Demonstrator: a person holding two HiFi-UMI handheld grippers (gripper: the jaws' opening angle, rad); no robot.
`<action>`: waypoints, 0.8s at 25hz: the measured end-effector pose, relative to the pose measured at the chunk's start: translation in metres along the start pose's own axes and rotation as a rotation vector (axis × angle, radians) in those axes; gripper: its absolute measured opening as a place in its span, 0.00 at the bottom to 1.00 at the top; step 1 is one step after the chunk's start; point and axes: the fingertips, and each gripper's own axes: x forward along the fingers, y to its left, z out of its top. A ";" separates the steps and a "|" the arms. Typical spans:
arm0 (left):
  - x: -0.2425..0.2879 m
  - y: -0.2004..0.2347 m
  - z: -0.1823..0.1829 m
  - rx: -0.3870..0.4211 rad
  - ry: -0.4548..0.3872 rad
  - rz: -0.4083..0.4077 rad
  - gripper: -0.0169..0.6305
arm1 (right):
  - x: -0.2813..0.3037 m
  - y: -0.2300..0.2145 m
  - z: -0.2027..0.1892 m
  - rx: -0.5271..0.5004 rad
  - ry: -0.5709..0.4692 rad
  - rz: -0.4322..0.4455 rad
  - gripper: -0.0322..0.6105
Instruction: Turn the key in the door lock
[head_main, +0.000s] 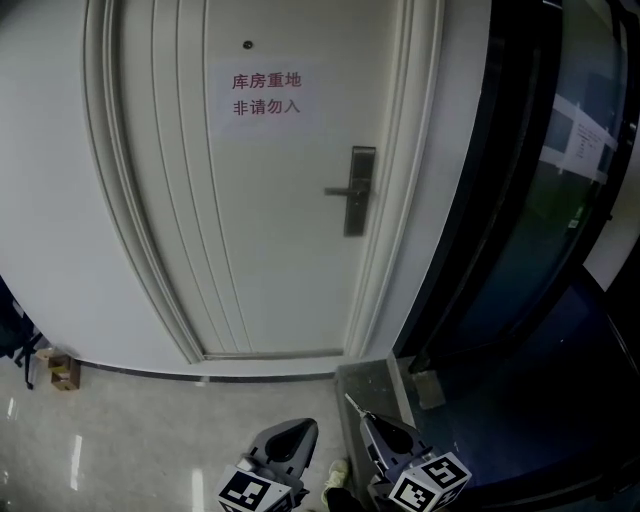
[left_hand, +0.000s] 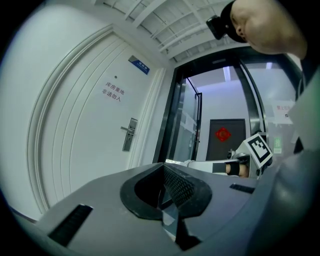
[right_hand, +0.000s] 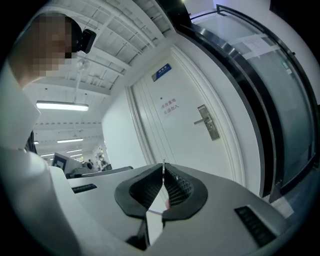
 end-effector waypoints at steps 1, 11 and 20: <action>0.008 0.005 0.001 0.000 0.003 0.005 0.03 | 0.008 -0.007 0.002 0.001 0.001 0.007 0.08; 0.121 0.052 0.023 -0.005 0.006 0.063 0.03 | 0.087 -0.114 0.053 -0.029 0.019 0.044 0.08; 0.202 0.080 0.036 0.008 0.025 0.119 0.03 | 0.159 -0.202 0.100 -0.120 0.002 0.068 0.08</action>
